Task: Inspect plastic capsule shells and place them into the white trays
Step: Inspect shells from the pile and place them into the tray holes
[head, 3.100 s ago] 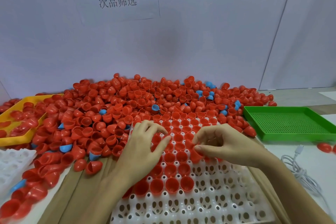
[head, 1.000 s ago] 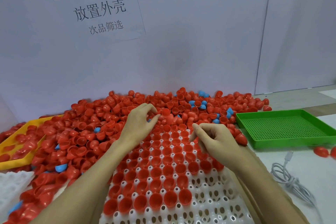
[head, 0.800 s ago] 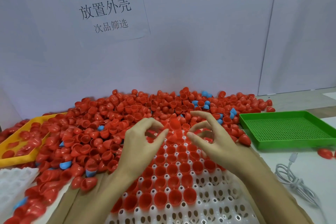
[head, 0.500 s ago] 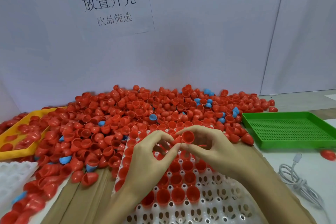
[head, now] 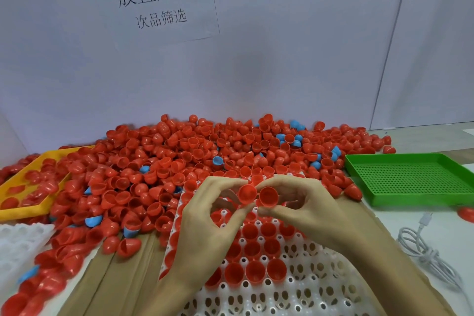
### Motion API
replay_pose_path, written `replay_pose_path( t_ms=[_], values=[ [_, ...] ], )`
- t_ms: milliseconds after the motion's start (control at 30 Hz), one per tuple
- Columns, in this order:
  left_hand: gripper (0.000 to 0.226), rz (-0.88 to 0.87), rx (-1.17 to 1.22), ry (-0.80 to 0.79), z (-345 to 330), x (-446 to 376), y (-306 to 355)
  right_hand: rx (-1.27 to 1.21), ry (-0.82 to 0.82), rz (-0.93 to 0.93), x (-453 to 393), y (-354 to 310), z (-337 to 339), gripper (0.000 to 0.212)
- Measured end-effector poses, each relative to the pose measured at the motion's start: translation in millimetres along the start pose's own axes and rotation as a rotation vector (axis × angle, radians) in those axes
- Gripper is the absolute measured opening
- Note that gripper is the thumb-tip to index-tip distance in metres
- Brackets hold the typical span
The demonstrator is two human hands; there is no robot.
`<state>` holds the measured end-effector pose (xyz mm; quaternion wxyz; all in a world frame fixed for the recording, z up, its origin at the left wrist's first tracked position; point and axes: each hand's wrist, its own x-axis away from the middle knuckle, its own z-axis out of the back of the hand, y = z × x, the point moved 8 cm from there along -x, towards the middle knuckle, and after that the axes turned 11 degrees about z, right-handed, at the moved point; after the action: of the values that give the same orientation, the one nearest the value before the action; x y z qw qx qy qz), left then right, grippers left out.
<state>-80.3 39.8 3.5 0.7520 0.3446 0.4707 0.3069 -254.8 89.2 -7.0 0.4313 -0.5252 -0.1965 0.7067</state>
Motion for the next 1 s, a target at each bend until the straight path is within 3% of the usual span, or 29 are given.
replay_pose_path(
  t_ms=[300,400,533,800,1000],
  values=[
    [0.028,0.193,0.164,-0.116,-5,-3,-14,-0.106,-0.053,-0.073,3,1,-9,0.023],
    [0.028,0.306,0.264,-0.160,-5,-3,-21,-0.140,0.011,-0.111,4,1,-5,0.035],
    [0.021,0.418,0.360,-0.224,-8,-3,-28,-0.233,0.062,-0.128,4,1,-2,0.025],
    [0.030,0.350,0.281,-0.252,-12,-3,-24,-0.051,-0.016,-0.083,4,3,-7,0.027],
    [0.033,0.329,0.277,-0.302,-16,-1,-25,0.046,0.040,-0.034,4,4,-3,0.022]
  ],
)
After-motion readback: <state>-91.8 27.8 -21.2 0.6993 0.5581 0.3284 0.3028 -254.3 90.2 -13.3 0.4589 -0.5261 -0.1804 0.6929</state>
